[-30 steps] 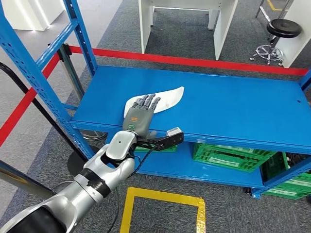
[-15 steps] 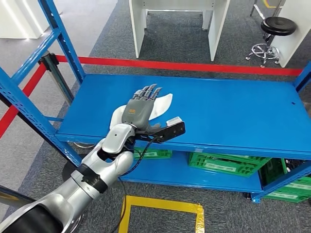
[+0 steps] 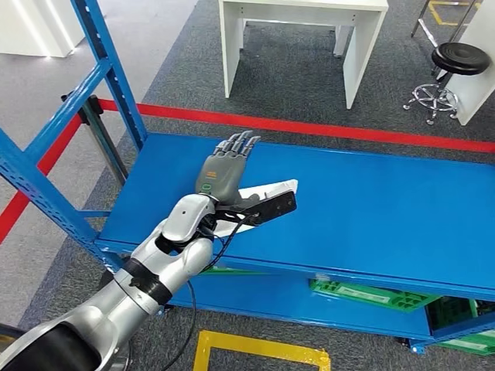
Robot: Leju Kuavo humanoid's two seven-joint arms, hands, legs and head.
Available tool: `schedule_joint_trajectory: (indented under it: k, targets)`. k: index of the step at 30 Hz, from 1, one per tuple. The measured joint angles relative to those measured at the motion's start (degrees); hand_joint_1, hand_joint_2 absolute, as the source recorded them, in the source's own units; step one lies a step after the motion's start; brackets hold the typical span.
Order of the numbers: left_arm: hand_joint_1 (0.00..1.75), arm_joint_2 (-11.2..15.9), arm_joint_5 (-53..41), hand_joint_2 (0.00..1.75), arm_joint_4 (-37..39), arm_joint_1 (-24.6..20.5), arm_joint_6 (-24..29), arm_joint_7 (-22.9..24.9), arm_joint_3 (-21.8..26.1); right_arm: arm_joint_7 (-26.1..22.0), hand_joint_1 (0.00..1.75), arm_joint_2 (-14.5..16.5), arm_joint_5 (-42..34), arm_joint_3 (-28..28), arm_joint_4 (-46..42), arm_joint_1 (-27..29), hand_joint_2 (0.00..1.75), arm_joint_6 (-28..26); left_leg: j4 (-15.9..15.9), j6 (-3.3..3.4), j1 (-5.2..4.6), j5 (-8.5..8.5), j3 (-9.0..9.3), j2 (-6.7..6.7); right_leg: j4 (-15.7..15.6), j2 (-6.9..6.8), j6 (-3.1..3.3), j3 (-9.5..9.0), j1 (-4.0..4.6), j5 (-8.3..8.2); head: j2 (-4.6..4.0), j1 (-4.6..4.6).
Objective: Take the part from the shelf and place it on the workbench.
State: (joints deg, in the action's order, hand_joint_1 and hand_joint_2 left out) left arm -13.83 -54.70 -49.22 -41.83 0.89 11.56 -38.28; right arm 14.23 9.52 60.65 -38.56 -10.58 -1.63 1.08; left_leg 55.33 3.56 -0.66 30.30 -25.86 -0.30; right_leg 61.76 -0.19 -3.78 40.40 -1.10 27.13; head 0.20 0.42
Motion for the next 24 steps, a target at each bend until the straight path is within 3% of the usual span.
schedule_joint_trajectory:
  k: [1,2,3,5,7,10,11,12,13,15,17,22,24]
  targets:
    - [0.0,0.1,0.0,1.75,0.0,0.0,0.0,-0.1,0.0,0.0,0.0,0.0,0.0,0.0,0.0,0.1,0.0,0.0,0.3,-0.34,-0.1,0.92,0.37,0.0,-2.4,-0.1,0.62,-0.41,0.1,-3.4,0.0,0.01]
    - [0.0,0.1,0.1,1.75,0.0,0.1,0.1,-0.1,0.0,0.0,0.0,0.0,0.0,0.0,0.1,0.1,0.0,0.0,0.6,-0.69,-0.2,1.7,0.51,0.02,-3.5,-0.14,1.3,-0.58,0.24,-5.65,0.0,-0.01]
    - [0.0,0.1,0.1,1.75,0.0,0.1,0.1,-0.2,0.0,0.0,0.0,0.0,0.0,0.0,0.1,0.1,0.0,0.0,0.9,-1.01,-0.24,2.25,0.73,0.05,-3.6,-0.13,2.04,-0.62,0.38,-6.23,0.0,-0.02]
    - [0.0,0.1,0.1,1.75,-0.1,-0.1,0.2,-0.2,0.0,-0.1,0.0,0.0,0.0,0.0,0.1,-0.1,0.0,0.0,1.4,-1.57,-0.17,2.76,0.76,0.08,-3.4,0.0,2.97,-1.06,0.31,-5.67,0.01,-0.12]
    - [0.0,0.1,0.1,1.75,-0.2,-0.4,0.3,-0.3,0.0,-0.1,0.0,0.0,0.0,0.0,0.1,-0.3,0.0,0.0,5.0,-2.24,0.0,3.73,-0.79,0.08,-3.6,0.01,3.65,-1.88,0.05,-5.08,0.02,-0.22]
    - [0.0,0.4,0.1,1.75,-0.2,-0.1,0.3,-0.3,0.0,-0.1,0.0,0.0,0.0,0.0,0.1,-0.3,0.0,0.0,15.8,-3.25,0.56,7.93,-7.65,0.09,-3.7,0.05,4.08,-2.86,-0.02,-4.08,0.01,-0.35]
    - [0.0,0.5,0.1,1.75,-0.2,0.0,0.2,-0.3,0.0,-0.1,0.0,0.0,0.0,0.0,0.1,-0.3,0.0,0.0,17.8,-3.4,0.74,8.44,-9.55,0.09,-3.6,0.11,4.02,-3.16,-0.02,-3.75,0.01,-0.36]
    - [0.0,0.6,0.1,1.75,-0.2,0.1,0.2,-0.3,0.0,-0.1,0.0,0.0,0.0,0.0,0.1,-0.3,0.0,0.0,17.8,-3.45,0.86,7.61,-10.5,0.09,-3.6,0.19,3.92,-3.51,-0.02,-3.44,0.0,-0.36]
    - [0.0,0.7,0.1,1.75,-0.2,0.2,0.2,-0.3,0.0,-0.1,0.0,0.0,0.0,0.0,0.1,-0.3,0.0,0.0,15.6,-3.38,0.93,5.37,-10.43,0.09,-3.6,0.27,3.74,-3.96,-0.03,-3.12,0.0,-0.36]
    - [0.0,0.7,0.1,1.75,-0.2,0.1,0.2,-0.3,0.0,-0.1,0.0,0.0,0.0,0.0,0.1,-0.3,0.0,0.0,8.4,-3.0,0.9,-0.29,-8.6,0.09,-3.6,0.39,3.29,-4.9,-0.05,-2.56,0.0,-0.31]
    - [0.0,0.8,0.1,1.75,-0.2,0.1,0.2,-0.3,0.0,-0.1,0.0,0.0,0.0,0.0,0.1,-0.3,0.0,0.0,3.4,-2.46,0.57,-2.91,-7.36,0.09,-3.7,0.42,2.73,-5.27,-0.07,-2.32,0.0,-0.33]
    - [0.0,0.9,0.1,1.75,-0.2,0.2,0.2,-0.4,0.1,-0.1,0.0,0.0,0.0,0.0,0.2,-0.3,0.0,0.0,2.6,-2.47,0.29,-3.37,-7.15,-0.14,-3.7,0.3,3.15,-5.39,-0.05,-2.01,0.0,-0.35]
    - [0.0,1.0,0.4,1.75,-0.2,0.2,0.0,-1.0,0.0,-0.1,0.0,0.0,-0.1,0.0,0.2,-0.3,0.0,0.0,2.6,-2.37,0.22,-3.35,-7.15,-0.15,-4.1,0.33,2.83,-5.57,-0.13,-2.19,0.0,-0.34]
